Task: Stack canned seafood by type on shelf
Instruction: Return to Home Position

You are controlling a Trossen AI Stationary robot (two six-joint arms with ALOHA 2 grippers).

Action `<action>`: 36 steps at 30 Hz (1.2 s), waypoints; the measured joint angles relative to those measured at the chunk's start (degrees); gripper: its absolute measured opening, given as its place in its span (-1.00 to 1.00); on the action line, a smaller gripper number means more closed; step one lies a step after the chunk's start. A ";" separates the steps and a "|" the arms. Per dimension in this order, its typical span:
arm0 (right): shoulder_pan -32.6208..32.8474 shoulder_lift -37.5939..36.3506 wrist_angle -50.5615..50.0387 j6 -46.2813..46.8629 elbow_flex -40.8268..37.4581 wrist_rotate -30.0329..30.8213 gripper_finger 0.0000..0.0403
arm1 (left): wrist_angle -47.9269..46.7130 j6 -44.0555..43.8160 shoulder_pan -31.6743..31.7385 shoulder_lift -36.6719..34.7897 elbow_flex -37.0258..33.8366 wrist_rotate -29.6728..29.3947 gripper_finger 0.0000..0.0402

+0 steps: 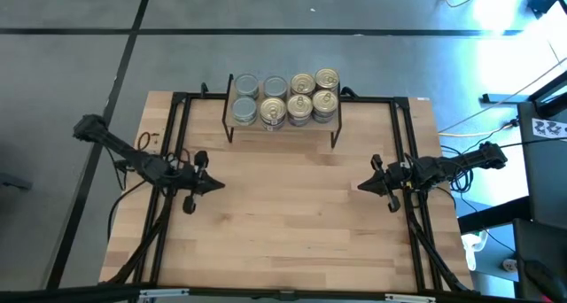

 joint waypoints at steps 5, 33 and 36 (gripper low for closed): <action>0.00 0.00 -0.11 -0.17 -0.02 0.00 -0.95 | -10.85 1.98 6.08 -9.24 0.00 0.77 -1.00; -0.02 -0.48 0.05 -7.02 -0.13 -0.35 -0.93 | -14.77 9.45 14.51 -18.52 0.09 3.87 -0.97; 0.00 -0.48 0.05 -6.99 -0.13 -0.35 -0.93 | -14.76 9.57 14.51 -18.51 0.09 3.86 -0.95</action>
